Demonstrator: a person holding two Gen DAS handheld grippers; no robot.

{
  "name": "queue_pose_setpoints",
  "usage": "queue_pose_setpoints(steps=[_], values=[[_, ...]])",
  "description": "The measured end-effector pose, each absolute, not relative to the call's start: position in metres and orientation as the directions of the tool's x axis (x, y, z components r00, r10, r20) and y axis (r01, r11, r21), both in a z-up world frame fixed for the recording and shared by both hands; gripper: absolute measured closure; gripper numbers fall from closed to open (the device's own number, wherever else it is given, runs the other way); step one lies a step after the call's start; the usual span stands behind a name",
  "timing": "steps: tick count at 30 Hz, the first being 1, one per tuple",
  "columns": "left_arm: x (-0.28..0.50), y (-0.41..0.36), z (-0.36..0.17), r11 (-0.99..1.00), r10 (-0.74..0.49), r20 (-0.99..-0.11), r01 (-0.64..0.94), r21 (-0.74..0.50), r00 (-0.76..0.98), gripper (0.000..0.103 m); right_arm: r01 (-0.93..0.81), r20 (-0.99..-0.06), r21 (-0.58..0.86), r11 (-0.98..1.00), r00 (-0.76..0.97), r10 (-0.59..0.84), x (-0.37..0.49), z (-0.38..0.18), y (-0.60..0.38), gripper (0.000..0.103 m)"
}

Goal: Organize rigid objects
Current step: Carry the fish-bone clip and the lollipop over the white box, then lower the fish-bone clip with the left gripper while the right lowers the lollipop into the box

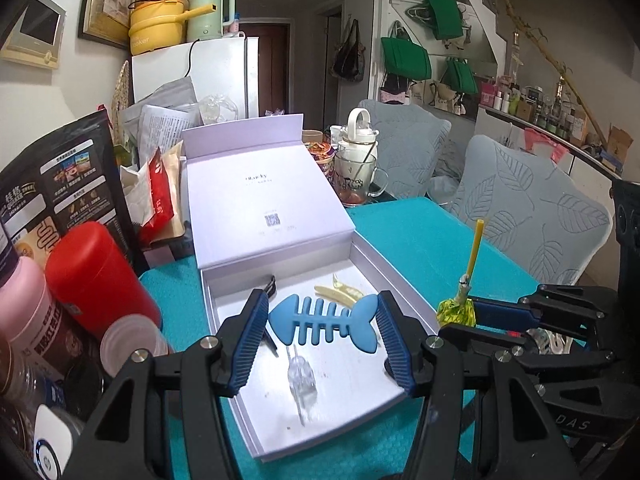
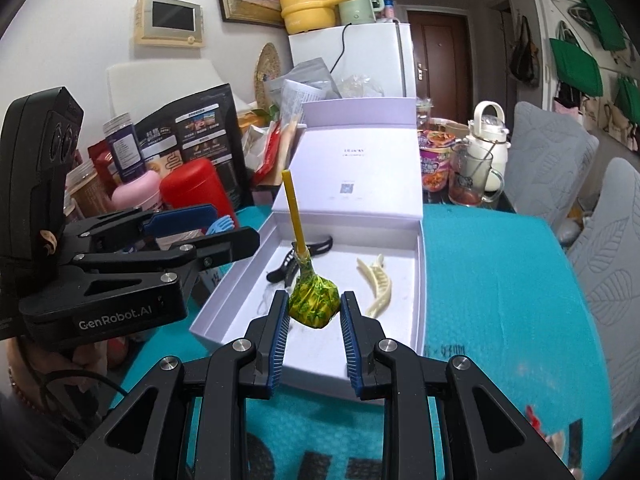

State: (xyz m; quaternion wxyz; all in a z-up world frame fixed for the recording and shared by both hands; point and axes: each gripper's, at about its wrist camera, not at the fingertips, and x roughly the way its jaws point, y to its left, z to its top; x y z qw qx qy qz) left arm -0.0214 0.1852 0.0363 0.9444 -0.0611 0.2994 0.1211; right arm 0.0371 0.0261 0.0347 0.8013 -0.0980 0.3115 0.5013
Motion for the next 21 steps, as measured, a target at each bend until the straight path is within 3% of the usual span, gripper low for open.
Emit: queue_pose_setpoints(steps=[21], values=[[0.056, 0.234, 0.021, 0.947, 0.25, -0.595, -0.321, -0.015, 0.764, 0.048, -0.856, -0.609, 0.15, 0.494, 0.313, 0.728, 0.117, 0.028, 0.084, 0.078]])
